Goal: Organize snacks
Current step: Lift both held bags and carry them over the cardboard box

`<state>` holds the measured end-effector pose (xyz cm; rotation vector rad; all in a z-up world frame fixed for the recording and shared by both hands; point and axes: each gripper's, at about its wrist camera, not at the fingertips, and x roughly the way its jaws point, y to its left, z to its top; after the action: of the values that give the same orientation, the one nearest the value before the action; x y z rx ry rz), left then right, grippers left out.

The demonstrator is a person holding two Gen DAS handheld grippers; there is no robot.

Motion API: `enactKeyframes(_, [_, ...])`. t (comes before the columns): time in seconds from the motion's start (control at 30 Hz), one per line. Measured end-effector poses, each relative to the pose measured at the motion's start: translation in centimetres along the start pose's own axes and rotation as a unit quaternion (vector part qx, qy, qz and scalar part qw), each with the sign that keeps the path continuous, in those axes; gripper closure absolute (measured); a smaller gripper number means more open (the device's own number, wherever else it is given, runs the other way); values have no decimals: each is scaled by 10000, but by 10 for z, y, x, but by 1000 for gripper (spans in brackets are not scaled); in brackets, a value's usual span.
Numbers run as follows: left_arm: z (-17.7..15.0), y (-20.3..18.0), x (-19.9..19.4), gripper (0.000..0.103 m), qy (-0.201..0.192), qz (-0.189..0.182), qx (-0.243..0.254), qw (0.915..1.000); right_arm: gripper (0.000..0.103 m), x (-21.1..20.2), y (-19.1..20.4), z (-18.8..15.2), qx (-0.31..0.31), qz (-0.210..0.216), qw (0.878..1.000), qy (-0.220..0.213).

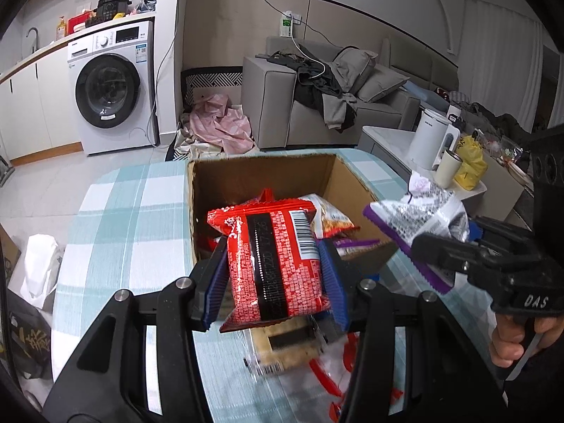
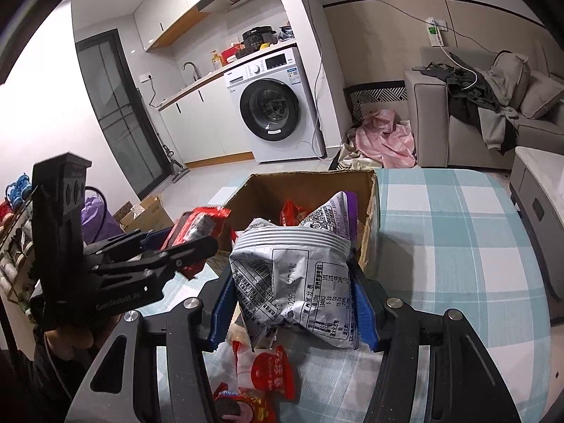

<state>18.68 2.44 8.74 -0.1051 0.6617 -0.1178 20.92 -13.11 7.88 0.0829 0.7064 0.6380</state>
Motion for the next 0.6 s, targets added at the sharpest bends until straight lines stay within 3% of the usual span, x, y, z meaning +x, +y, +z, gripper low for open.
enactKeyframes(0.6, [28, 15, 43, 57, -9, 95, -63, 9999, 45, 37, -9, 28, 133, 20, 9999, 37])
